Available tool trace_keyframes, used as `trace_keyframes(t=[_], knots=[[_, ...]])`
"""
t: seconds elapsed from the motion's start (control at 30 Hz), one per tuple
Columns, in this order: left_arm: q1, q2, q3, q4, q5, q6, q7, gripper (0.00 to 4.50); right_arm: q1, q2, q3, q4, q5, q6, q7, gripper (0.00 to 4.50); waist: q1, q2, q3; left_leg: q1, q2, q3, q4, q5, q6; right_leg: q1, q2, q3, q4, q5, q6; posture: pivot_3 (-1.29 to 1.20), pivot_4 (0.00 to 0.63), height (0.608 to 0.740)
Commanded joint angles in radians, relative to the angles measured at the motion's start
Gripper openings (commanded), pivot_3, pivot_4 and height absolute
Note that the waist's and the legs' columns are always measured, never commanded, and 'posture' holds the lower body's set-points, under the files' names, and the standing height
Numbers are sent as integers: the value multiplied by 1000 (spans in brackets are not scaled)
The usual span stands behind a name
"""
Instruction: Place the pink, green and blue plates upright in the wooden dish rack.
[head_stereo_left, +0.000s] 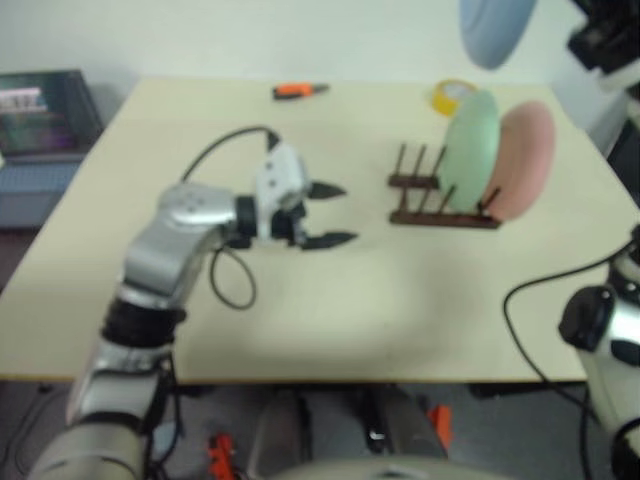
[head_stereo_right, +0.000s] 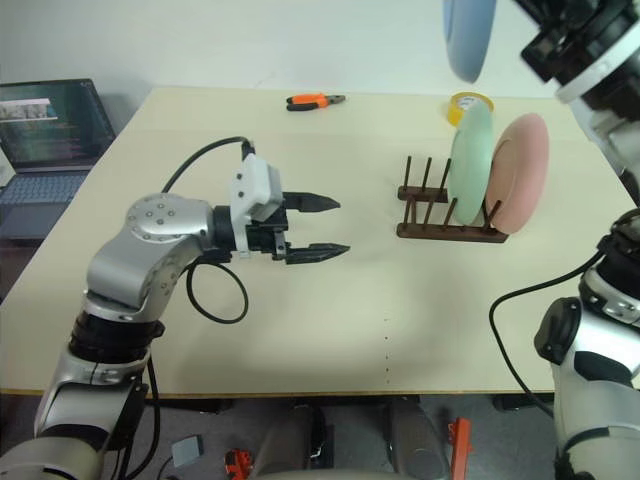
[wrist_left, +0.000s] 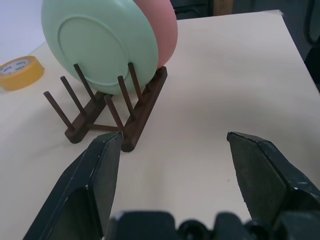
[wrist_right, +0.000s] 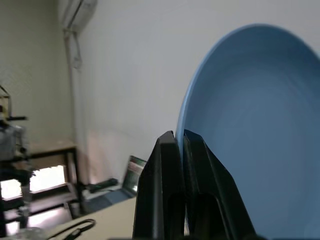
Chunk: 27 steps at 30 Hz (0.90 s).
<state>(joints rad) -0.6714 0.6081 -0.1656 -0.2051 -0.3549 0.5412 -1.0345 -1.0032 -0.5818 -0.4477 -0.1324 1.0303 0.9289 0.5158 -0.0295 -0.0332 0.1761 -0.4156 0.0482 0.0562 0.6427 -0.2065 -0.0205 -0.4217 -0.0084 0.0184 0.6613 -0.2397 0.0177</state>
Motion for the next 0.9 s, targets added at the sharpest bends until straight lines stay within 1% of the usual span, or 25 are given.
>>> trace_keyframes(t=[0.03, 0.23, 0.7, 0.9], knots=[[-3, 6, 31, -43, -20, 1, 9, 3686, 16, 24, -7, -28, 74, 8, -30, 17, 0, 0, 0, -1, 0, 0, 0, 0, 0, 0, 0, 0, 0, 0, 0, 0, 150, 740], [-1, 10, 38, -46, -23, 2, 10, 3686, 66, 55, 27, 10, 68, -5, -45, 17, 0, 0, 0, 0, 0, 0, 0, 0, 0, 0, 0, 0, -1, 0, 0, 0, 150, 740], [5, 19, 48, -45, -16, 7, 28, 3686, 165, 104, 108, 86, -30, -66, -28, 17, -2, 0, 0, 0, 0, 0, -1, 0, 0, 0, 1, 0, -1, 0, 0, 0, 150, 740], [-2, 35, 74, -7, 7, 10, 66, 3686, 194, 118, 122, 102, -55, -75, -12, 17, -2, 0, 0, 0, 0, 0, -1, 0, 0, 0, 1, -1, -1, 0, 0, 0, 150, 740]])
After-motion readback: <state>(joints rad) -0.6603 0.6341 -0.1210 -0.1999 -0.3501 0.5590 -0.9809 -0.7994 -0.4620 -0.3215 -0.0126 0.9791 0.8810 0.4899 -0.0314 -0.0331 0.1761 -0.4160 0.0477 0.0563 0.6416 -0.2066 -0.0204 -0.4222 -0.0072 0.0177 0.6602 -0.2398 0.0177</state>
